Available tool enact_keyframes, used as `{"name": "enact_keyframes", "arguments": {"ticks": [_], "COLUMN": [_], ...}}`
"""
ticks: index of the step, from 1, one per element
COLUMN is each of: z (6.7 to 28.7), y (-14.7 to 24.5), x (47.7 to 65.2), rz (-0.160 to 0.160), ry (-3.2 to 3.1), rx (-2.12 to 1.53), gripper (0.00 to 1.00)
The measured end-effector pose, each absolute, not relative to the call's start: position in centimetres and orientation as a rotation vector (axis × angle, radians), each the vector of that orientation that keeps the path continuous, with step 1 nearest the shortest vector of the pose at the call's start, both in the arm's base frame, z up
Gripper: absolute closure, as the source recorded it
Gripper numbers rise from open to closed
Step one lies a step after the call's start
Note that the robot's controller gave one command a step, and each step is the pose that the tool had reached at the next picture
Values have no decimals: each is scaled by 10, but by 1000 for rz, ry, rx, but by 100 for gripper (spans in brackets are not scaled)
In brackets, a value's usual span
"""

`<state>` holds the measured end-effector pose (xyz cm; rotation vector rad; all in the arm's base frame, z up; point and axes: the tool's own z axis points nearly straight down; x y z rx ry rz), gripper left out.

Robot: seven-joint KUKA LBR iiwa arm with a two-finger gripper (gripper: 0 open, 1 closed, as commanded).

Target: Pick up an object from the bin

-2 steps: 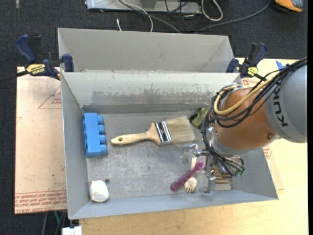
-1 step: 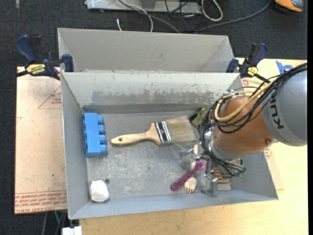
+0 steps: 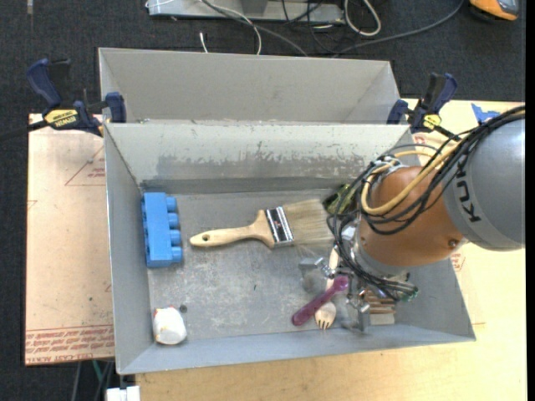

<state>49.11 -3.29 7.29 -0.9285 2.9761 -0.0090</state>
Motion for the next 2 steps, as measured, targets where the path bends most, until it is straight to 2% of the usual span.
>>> {"name": "enact_keyframes", "arguments": {"ticks": [1,2], "z": [73,71], "y": [-27,-20], "x": [486,488], "rz": [-11,-12], "ry": [2908,2874], "rx": [-1084,-1197], "gripper": [0,100]}}
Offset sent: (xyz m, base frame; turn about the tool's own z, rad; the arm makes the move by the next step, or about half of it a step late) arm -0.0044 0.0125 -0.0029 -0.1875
